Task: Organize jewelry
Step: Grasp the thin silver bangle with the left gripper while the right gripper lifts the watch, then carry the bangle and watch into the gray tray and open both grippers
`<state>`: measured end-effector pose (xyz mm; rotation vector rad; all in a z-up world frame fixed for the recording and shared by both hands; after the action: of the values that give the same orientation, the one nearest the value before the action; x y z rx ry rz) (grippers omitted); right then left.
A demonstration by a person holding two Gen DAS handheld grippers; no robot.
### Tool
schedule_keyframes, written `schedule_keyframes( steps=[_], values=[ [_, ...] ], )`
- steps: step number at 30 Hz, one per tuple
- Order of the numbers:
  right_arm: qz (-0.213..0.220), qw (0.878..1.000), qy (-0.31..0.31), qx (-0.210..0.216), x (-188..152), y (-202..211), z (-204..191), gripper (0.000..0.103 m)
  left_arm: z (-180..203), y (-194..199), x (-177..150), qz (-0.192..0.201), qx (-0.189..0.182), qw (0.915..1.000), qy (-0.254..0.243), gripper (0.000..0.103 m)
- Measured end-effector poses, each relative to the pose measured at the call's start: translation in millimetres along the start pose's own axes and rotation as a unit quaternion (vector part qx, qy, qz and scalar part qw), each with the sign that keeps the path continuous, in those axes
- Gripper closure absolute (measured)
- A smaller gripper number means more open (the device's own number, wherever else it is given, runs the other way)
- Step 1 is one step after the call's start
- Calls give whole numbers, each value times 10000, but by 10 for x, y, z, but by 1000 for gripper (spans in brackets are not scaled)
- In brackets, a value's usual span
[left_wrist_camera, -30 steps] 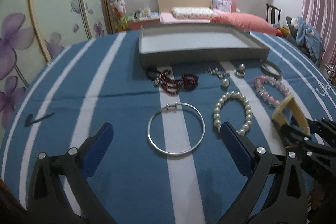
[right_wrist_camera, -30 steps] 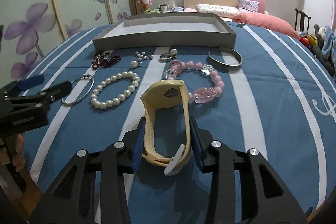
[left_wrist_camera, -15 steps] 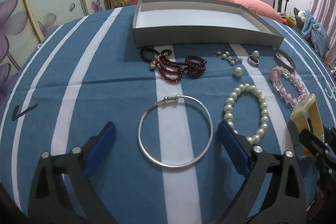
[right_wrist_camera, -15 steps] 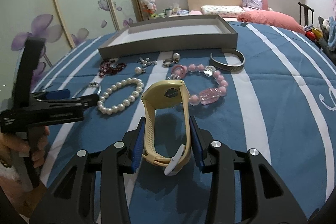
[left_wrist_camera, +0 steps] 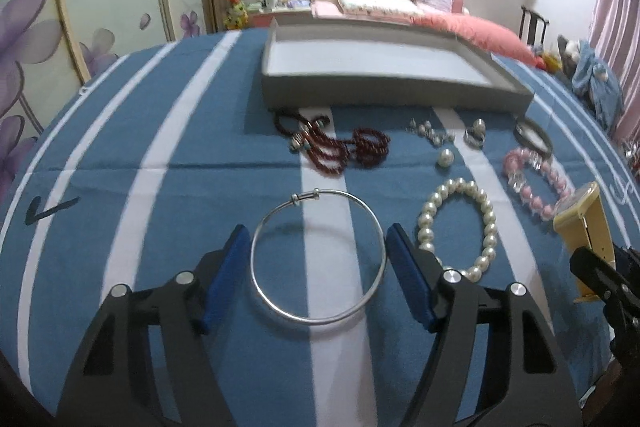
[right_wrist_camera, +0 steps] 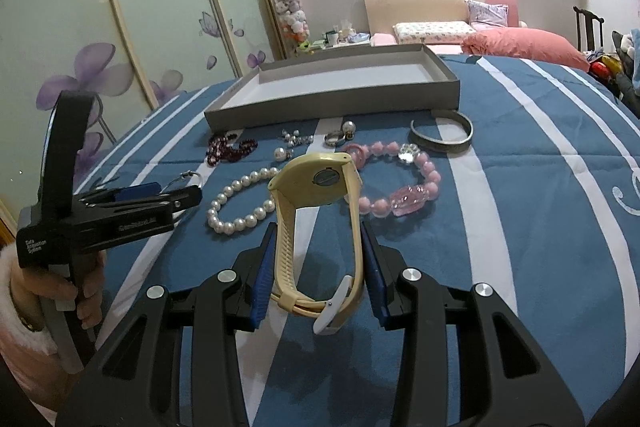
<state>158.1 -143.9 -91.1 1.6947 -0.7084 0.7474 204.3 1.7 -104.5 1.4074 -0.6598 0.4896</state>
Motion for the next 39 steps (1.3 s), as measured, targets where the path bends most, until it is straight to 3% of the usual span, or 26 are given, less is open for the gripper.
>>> schedule_keyframes(
  steps=[12, 22, 33, 39],
  values=[
    [409, 9991, -48, -124, 273, 107, 125, 62, -32, 474, 301, 1150, 158, 9932, 111, 35],
    [1331, 9894, 158, -558, 881, 270, 313, 62, 56, 735, 622, 1974, 291, 9799, 71, 35],
    [1811, 9808, 318, -645, 1344, 43, 396, 62, 297, 699, 1055, 2561, 428, 9656, -158, 35],
    [1895, 9788, 393, -668, 1530, -147, 425, 62, 361, 453, 1317, 2559, 364, 9658, -190, 34]
  ],
)
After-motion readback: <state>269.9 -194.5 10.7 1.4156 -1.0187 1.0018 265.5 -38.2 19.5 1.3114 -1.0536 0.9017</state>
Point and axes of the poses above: each gripper's, at about its wrist camera, not at the fingertips, and y roughly against the way its jaws point, z to its right, x to its top, the point moved 5 cm from there along -y, roughly the way its jaws point, and after that the axes turned 1 degree about -x, right-handed, at the moved point
